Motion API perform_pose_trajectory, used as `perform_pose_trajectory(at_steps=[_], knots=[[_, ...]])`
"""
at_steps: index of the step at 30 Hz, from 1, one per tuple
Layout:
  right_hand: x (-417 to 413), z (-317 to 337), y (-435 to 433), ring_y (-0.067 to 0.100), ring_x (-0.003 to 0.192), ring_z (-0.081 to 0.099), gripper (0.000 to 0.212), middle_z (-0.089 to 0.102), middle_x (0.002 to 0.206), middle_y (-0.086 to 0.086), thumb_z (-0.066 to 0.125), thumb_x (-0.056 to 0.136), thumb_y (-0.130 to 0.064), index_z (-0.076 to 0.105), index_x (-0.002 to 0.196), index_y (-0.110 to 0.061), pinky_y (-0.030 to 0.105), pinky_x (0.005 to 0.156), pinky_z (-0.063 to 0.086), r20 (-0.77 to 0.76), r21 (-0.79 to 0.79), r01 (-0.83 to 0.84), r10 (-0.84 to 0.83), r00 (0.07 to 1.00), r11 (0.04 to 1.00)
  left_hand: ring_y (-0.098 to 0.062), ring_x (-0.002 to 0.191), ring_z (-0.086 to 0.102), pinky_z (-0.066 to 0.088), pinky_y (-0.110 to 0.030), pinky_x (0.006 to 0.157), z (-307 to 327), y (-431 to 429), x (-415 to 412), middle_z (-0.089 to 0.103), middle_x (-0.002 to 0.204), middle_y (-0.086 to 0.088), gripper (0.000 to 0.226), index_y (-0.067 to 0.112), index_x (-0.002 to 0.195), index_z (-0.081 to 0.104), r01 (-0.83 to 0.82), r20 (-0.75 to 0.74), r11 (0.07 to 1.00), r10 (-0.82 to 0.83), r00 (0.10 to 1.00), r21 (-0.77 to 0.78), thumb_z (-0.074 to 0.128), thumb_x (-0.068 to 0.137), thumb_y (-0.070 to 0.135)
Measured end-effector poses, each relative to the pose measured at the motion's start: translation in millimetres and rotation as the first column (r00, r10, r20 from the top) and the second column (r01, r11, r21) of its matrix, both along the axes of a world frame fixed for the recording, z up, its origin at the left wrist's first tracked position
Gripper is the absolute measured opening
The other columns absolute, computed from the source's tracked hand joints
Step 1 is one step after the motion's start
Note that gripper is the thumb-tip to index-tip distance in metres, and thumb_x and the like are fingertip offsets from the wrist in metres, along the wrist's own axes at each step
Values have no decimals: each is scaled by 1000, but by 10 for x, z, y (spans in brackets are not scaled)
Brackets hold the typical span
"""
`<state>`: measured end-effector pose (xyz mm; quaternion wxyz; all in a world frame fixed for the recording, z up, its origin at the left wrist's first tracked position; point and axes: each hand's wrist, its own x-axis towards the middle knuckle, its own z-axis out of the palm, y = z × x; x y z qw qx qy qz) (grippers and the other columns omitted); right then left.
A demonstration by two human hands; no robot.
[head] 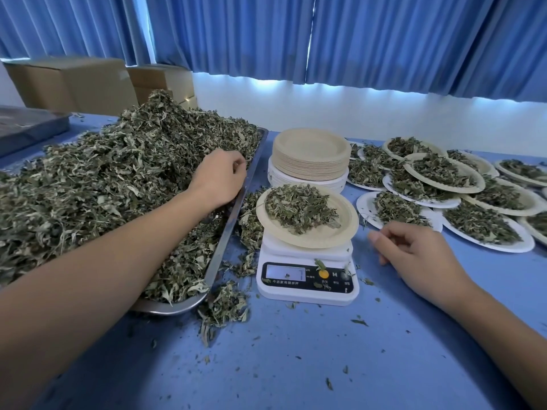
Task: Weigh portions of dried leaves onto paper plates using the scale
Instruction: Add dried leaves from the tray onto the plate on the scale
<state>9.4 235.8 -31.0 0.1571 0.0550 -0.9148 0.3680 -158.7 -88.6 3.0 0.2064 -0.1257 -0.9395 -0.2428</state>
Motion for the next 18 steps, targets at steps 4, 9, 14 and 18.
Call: perform_pose_trajectory(at_steps=[4, 9, 14, 18], knots=[[-18, -8, -103, 17, 45, 53, 9, 71, 66, 5, 61, 102, -33, 67, 99, -28, 21, 49, 48, 29, -267, -11, 19, 999, 964, -9, 61, 56, 43, -29, 58, 8, 119, 94, 65, 67, 6, 29, 22, 81, 70, 228, -32, 967, -225, 974, 113, 54, 101, 33], [-37, -4, -198, 20, 46, 55, 17, 71, 70, 13, 62, 102, -31, 65, 118, -26, 20, 43, 43, 76, -448, -16, 56, 996, 894, -15, 64, 62, 50, -28, 65, 0, 270, 191, 69, 68, 2, 26, 28, 79, 73, 343, 45, 930, -351, 935, 129, 62, 93, 47], [-4, 53, -257, 21, 49, 58, 15, 72, 71, 13, 66, 99, -26, 66, 114, -21, 26, 42, 41, 151, -594, 28, 77, 985, 804, -3, 57, 58, 49, -26, 67, 51, 358, 243, 66, 62, 7, 12, 27, 81, 74, 334, 79, 940, -338, 938, 64, 72, 90, 35], [48, 135, -237, 18, 49, 61, 14, 70, 65, 6, 67, 98, -13, 66, 112, -13, 24, 43, 44, 206, -655, 119, 25, 978, 746, 3, 47, 50, 40, -25, 59, 147, 520, 358, 58, 48, 17, 14, 24, 79, 74, 301, 109, 947, -313, 944, 110, 75, 89, 34]])
